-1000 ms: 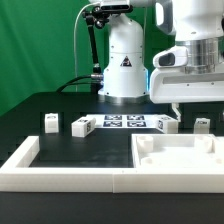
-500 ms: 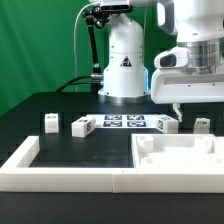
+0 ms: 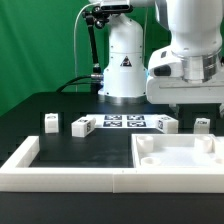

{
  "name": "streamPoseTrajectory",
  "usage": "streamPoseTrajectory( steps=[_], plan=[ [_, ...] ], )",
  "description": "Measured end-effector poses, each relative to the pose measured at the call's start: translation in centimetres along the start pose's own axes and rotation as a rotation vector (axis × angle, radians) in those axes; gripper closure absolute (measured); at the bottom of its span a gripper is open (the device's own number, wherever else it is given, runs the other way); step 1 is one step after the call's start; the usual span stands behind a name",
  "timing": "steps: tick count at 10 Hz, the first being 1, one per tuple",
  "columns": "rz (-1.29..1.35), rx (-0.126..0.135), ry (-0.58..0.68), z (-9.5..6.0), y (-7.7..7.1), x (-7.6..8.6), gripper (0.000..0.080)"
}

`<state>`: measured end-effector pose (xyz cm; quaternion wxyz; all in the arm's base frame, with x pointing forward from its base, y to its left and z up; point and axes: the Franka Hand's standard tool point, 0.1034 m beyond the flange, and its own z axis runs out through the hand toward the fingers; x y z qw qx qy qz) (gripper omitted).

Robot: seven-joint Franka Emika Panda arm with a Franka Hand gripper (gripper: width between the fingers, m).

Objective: Assemble one leg

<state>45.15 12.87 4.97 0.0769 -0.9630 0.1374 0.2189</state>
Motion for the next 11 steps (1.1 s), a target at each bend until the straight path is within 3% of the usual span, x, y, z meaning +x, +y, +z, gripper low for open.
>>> streamPoseTrajectory(
  steps=[4,8,11],
  plan=[
    [0.004,-0.021,-0.272,0.5,-0.3,-0.1,0.0150],
    [0.003,-0.050,-0.507,2.5,0.0,-0.7,0.0150],
    [0.000,-0.058,-0.541,4.0,-0.3,-0.6,0.0150]
  ],
)
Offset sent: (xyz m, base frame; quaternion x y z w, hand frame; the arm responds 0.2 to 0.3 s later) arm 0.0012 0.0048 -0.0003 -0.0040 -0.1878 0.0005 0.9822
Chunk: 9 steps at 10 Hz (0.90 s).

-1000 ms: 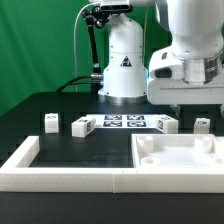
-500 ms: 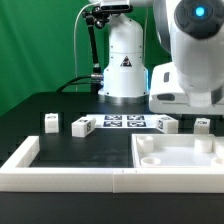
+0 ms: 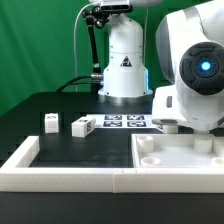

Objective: Assemble one leg

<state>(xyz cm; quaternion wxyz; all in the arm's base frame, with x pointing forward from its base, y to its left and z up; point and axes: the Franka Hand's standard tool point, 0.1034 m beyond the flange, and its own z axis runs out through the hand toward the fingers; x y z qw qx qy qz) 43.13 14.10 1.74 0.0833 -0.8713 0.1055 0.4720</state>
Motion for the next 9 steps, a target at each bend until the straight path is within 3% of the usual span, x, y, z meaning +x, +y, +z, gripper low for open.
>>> streamPoseTrajectory(
  steps=[5,7,8,9],
  plan=[
    [0.002,-0.008,-0.015,1.11,0.05,0.02,0.0150],
    [0.002,-0.008,-0.015,1.06,0.05,0.04,0.0410],
    [0.002,-0.008,-0.015,1.06,0.07,0.05,0.0410],
    [0.002,-0.008,-0.015,1.07,0.06,0.04,0.0511]
  ],
)
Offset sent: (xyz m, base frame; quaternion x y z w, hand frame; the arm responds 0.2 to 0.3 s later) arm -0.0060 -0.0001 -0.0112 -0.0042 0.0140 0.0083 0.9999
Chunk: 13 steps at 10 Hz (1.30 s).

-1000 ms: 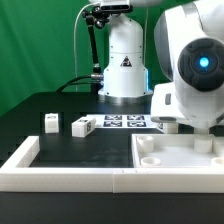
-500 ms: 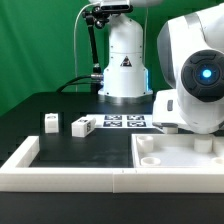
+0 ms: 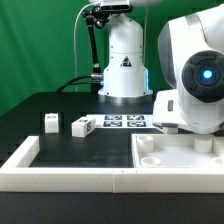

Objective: Assemble one leg

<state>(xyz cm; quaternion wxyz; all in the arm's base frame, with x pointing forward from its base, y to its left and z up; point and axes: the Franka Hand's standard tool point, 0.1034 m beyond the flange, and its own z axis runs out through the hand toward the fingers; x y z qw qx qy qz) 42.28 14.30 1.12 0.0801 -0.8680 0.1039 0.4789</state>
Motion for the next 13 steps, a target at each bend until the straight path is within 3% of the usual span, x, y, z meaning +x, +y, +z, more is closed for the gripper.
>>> streamPoseTrajectory(
  steps=[6,9,11,13],
  plan=[
    [-0.014,-0.002,-0.008,-0.3,0.0,-0.4,0.0511],
    [-0.050,-0.008,-0.022,-4.0,0.2,-3.8,0.0509],
    [-0.049,-0.007,-0.009,-5.5,-0.1,-4.5,0.0509],
    [-0.056,-0.011,-0.004,-5.4,-0.3,-4.5,0.0509]
  ],
)
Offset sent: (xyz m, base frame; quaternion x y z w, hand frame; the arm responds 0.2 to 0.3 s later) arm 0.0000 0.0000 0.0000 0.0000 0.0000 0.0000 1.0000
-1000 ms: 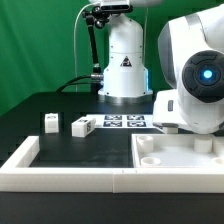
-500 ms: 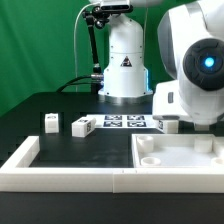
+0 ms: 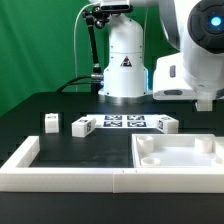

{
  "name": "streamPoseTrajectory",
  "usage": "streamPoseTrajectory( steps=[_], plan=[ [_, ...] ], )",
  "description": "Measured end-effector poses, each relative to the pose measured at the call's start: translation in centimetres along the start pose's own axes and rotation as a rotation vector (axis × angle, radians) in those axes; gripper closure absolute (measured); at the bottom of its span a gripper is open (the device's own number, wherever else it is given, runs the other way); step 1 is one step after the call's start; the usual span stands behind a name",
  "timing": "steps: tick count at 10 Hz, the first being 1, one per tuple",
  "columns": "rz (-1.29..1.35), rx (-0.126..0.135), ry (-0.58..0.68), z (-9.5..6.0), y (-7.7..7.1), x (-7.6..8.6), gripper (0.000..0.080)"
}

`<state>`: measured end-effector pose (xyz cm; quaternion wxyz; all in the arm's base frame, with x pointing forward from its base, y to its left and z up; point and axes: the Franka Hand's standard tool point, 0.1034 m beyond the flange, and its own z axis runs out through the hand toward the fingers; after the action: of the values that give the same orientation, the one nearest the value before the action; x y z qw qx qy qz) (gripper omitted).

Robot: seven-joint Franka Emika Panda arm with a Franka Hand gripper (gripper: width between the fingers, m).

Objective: Assemble one leg

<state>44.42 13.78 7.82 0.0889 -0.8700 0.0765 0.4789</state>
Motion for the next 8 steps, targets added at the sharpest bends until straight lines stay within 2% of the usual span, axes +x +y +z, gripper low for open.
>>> streamPoseTrajectory(
  steps=[2,3,4,5,6,8],
  plan=[
    [-0.018,0.021,0.168,-0.8,-0.4,1.4,0.0509],
    [-0.070,0.027,0.253,-0.6,0.5,2.1,0.0509],
    [-0.084,0.030,0.286,-1.0,1.0,1.9,0.0509],
    [-0.109,0.032,0.357,-2.5,0.9,2.0,0.0509],
    [-0.118,0.028,0.407,-4.0,0.8,1.4,0.0509],
    [-0.118,0.007,0.497,-6.7,0.1,0.2,0.0509]
  ],
)
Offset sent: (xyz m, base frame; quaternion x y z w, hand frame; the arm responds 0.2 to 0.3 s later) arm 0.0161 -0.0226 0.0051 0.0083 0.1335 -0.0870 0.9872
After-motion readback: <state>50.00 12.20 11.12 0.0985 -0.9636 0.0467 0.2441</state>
